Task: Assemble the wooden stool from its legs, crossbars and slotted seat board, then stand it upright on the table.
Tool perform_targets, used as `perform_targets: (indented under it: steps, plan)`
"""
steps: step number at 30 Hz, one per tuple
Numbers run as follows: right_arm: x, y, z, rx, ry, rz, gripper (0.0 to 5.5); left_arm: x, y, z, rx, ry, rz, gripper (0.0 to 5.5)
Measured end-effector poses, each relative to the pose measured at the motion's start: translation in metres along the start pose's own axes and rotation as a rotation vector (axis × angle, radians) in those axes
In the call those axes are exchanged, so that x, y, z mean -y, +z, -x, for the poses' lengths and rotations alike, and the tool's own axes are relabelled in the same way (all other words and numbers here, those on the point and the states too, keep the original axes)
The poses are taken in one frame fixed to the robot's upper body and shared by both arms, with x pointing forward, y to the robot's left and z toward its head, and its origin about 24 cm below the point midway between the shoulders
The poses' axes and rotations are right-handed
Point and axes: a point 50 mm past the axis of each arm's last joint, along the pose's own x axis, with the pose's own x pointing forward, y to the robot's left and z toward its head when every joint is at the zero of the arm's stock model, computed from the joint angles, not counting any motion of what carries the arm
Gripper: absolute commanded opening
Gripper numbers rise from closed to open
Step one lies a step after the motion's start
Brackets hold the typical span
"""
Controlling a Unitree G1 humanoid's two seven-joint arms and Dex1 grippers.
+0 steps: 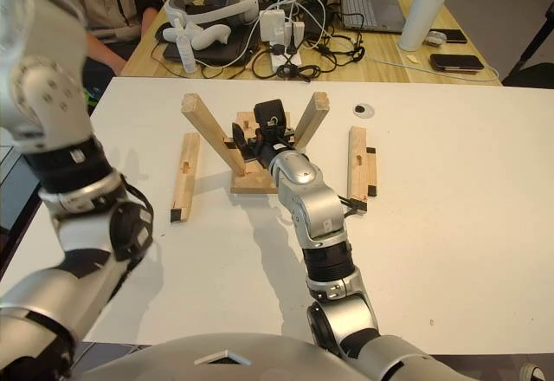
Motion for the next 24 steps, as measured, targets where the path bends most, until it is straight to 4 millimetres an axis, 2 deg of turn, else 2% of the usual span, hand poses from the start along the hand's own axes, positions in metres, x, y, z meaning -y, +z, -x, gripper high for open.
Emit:
perform_targets:
  steps: [2, 5, 9, 10, 13, 17, 18, 19, 24]
  plan:
    - [0.0, -0.002, 0.0, -0.005, -0.002, -0.003, 3.55, 0.004, 0.008, -0.005, 0.034, -0.027, 0.008, 2.03]
    - [0.001, -0.003, 0.001, -0.006, -0.011, -0.017, 3.55, 0.008, 0.005, -0.007, 0.024, -0.06, 0.01, 2.03]
    - [0.005, -0.005, 0.002, -0.009, -0.03, -0.038, 3.55, 0.016, 0.027, -0.019, 0.104, -0.115, 0.097, 2.03]
    - [0.005, -0.005, 0.002, -0.01, -0.032, -0.038, 3.55, 0.017, 0.028, -0.021, 0.104, -0.117, 0.101, 2.03]
    - [0.005, -0.005, 0.002, -0.01, -0.037, -0.037, 3.55, 0.016, 0.015, -0.018, 0.038, -0.103, 0.097, 2.03]
    - [0.005, -0.005, 0.002, -0.01, -0.046, -0.035, 3.55, 0.019, -0.045, -0.004, -0.283, -0.027, 0.119, 2.03]
    - [0.005, -0.005, 0.002, -0.009, -0.046, -0.035, 3.55, 0.02, -0.052, 0.0, -0.323, -0.027, 0.122, 2.03]
    - [0.005, -0.004, 0.003, -0.007, -0.046, -0.035, 3.55, 0.021, -0.051, 0.001, -0.331, -0.031, 0.12, 2.03]
    - [0.007, -0.005, 0.004, -0.009, -0.059, -0.035, 3.55, 0.029, -0.023, 0.009, -0.257, -0.11, 0.099, 2.03]
